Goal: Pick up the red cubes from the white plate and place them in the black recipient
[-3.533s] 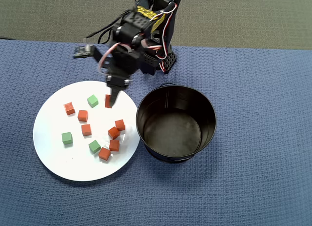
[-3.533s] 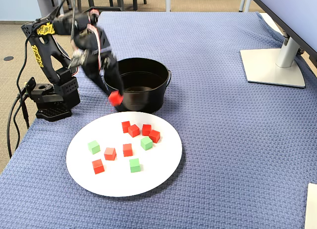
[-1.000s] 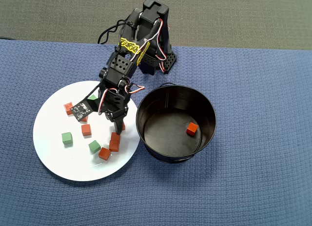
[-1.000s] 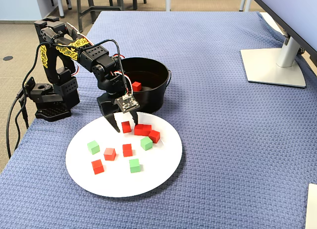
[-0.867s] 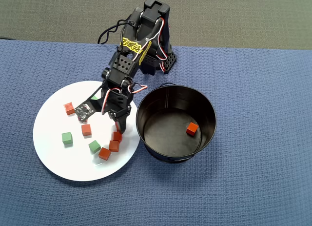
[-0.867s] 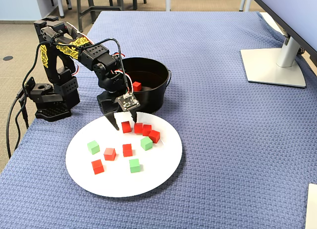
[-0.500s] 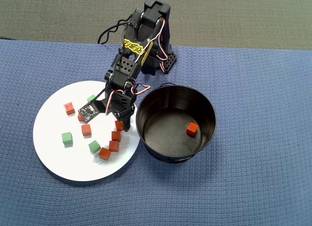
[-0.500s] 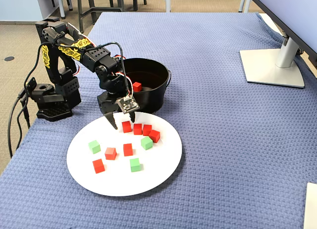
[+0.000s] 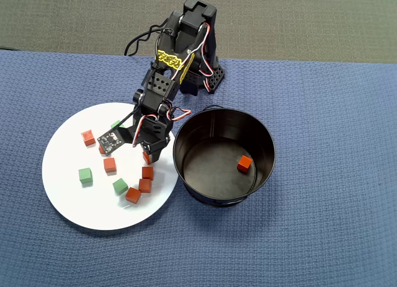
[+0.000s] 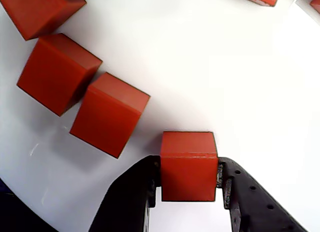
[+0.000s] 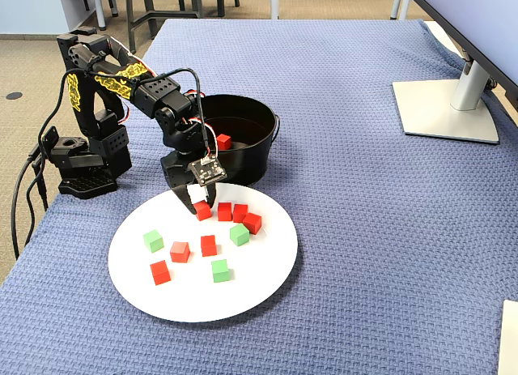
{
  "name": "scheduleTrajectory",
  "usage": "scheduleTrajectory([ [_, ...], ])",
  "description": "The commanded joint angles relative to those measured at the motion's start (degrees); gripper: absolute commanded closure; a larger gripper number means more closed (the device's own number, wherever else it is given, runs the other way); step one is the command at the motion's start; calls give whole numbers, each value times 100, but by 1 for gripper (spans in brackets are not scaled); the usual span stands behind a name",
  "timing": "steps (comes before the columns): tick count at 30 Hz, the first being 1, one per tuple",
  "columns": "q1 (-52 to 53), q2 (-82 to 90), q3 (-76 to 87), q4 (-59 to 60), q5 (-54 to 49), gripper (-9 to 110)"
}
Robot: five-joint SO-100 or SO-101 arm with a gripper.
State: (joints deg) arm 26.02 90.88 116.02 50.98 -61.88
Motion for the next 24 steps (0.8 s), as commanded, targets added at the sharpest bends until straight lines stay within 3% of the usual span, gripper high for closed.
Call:
scheduleTrajectory([
  [1, 53, 193, -220, -105, 202, 101],
  [12, 18, 2268, -2224, 2936, 1301, 101],
  [18, -255, 2549, -2821, 3252, 1749, 102],
  [24, -1371, 2821, -2848, 3349, 2188, 102],
])
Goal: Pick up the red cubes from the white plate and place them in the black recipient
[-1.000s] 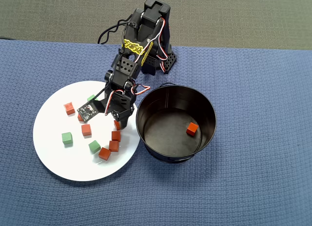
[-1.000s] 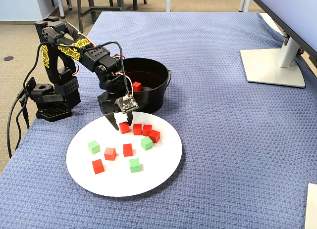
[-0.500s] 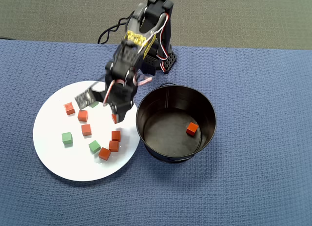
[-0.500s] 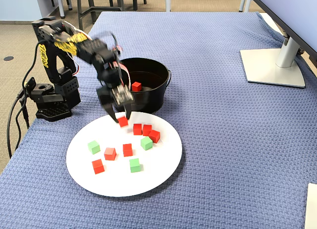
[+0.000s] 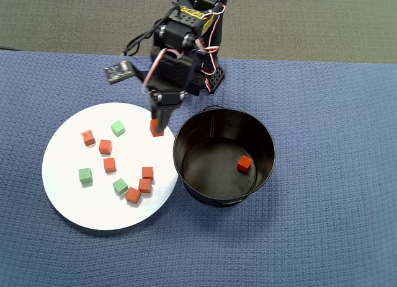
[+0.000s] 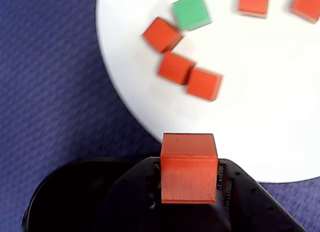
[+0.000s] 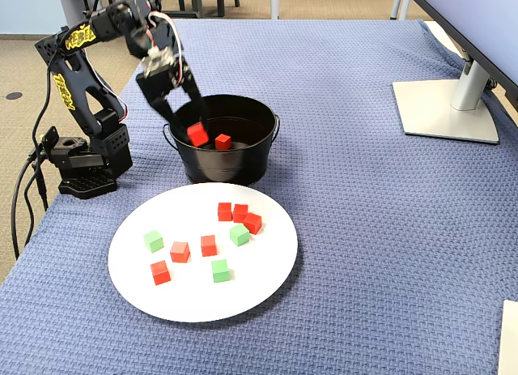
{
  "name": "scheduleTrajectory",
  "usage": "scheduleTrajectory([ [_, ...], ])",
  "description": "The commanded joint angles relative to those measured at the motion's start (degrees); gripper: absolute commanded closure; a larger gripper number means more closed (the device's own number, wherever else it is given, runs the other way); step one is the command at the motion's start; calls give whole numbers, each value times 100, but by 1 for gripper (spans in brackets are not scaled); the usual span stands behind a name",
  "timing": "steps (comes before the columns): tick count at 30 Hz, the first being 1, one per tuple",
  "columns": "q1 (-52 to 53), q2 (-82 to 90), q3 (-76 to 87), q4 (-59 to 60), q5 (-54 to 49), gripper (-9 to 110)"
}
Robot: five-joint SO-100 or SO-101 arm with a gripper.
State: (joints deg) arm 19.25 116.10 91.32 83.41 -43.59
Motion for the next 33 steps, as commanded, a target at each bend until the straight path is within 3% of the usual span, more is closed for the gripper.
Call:
scheduleTrajectory([
  [1, -923, 308, -360, 105, 483, 102],
  [10, -2962, -26, -343, 123, 1397, 101],
  [13, -2927, -123, -369, 167, 1301, 75],
  [16, -2452, -202, -457, 114, 1099, 66],
  [20, -1591, -387, -694, 88, 738, 65],
  [23, -747, -483, -914, 53, 773, 69],
  [26, 404, -527, -905, -299, 1318, 79],
  [33, 2285, -1415, -527, -844, 1872, 81],
])
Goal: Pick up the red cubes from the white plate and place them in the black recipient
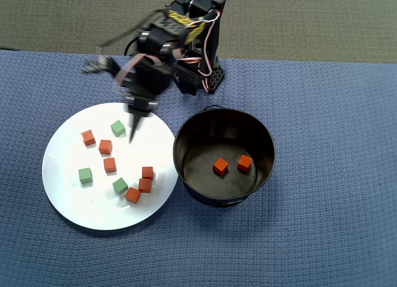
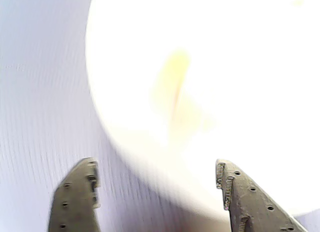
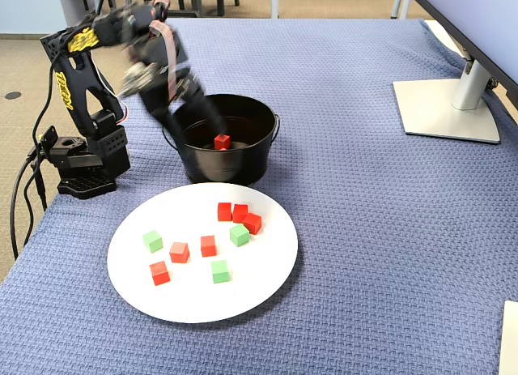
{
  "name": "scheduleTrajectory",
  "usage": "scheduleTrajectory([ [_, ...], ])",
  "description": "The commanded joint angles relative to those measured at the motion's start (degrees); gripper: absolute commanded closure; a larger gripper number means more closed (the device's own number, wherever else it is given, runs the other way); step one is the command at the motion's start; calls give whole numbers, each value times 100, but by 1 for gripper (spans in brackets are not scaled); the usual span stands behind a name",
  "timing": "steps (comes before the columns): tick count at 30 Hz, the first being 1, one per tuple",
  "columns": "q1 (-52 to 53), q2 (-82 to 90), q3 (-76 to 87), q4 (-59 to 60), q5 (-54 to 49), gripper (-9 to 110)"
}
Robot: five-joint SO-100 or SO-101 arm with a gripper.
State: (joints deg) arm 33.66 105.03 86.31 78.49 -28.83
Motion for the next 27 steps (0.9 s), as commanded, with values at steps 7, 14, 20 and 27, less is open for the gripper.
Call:
scheduleTrajectory([
  [7, 1705, -1433, -536, -343, 1802, 79],
  [14, 2118, -2285, -1318, 9, 2672, 78],
  [20, 2461, -3015, -1828, -79, 3357, 78],
  [27, 2479, -3771, -2373, 9, 3041, 78],
])
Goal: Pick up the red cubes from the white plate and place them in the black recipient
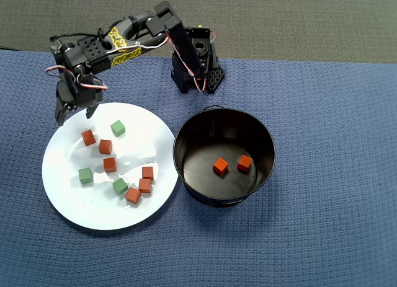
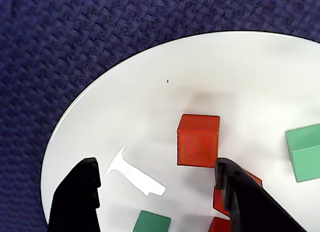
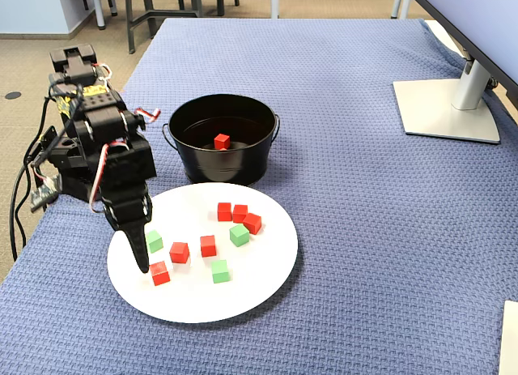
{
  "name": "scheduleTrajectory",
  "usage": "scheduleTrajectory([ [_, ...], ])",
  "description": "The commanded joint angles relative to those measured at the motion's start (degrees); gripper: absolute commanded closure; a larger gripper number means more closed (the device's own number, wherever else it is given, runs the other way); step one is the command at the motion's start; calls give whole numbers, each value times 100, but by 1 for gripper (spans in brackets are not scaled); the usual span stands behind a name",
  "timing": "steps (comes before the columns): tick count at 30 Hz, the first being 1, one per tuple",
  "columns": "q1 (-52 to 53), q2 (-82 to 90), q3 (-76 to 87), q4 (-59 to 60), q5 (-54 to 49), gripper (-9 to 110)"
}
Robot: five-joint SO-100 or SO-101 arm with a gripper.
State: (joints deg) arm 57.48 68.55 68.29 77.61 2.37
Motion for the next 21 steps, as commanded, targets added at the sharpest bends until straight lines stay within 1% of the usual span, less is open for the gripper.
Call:
scheduleTrajectory([
  [1, 97, -229, -642, 97, -132, 78],
  [6, -35, -510, -773, 79, -624, 79],
  [21, -246, -861, -677, -246, -835, 80],
])
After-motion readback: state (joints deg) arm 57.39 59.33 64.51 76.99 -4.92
